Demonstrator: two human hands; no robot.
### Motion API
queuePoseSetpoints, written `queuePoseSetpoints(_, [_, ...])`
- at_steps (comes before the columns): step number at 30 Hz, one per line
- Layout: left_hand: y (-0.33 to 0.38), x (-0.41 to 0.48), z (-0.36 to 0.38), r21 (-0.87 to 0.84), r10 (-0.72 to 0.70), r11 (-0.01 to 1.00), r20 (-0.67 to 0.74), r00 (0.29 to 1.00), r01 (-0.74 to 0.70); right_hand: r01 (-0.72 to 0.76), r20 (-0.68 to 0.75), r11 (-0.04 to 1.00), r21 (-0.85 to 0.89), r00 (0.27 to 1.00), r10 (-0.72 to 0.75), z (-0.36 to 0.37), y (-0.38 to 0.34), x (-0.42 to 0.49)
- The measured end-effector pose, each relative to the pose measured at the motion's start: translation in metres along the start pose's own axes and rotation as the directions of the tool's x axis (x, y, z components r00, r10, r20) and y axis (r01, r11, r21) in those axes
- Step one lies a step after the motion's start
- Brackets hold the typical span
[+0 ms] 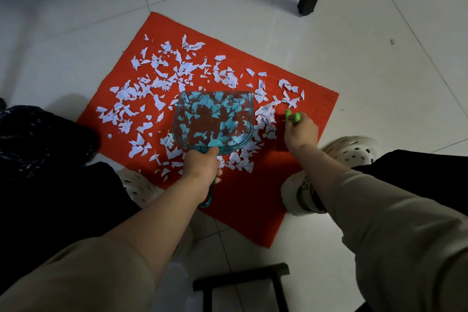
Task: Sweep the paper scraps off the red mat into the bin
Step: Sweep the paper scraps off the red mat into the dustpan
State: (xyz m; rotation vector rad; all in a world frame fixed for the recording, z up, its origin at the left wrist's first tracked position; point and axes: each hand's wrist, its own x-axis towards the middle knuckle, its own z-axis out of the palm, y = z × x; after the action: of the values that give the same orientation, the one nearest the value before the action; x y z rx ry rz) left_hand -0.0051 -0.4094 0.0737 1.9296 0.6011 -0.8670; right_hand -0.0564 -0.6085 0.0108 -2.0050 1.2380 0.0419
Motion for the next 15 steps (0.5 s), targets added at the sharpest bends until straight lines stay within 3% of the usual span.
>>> queuePoseSetpoints(2, [0.000,0.000,-0.001,0.001,0.002,1.000,-0.001,1.000,-0.002,0.063,0.120,0.998,0.010,0.991,-0.064,0.009,-0.004,-0.005])
queuePoseSetpoints(4, [0.000,0.001,-0.002,0.010,0.007,1.000,-0.004,1.000,-0.007,0.084,0.154,0.994,0.066,0.984,-0.093,0.013,-0.008,-0.011])
queuePoseSetpoints(9, [-0.002,0.003,-0.005,0.009,0.011,1.000,-0.011,1.000,-0.011,0.088,0.052,0.991,0.096,0.994,-0.093,0.005,-0.012,-0.010])
queuePoseSetpoints(12, [-0.003,0.003,-0.005,0.004,0.007,1.000,-0.011,1.000,-0.007,0.064,-0.019,0.998,0.008,0.998,-0.063,-0.003,-0.006,-0.009])
queuePoseSetpoints(15, [-0.003,0.003,-0.005,-0.002,0.011,1.000,-0.010,1.000,-0.011,0.028,0.020,0.997,-0.068,0.999,-0.027,-0.001,-0.001,-0.014])
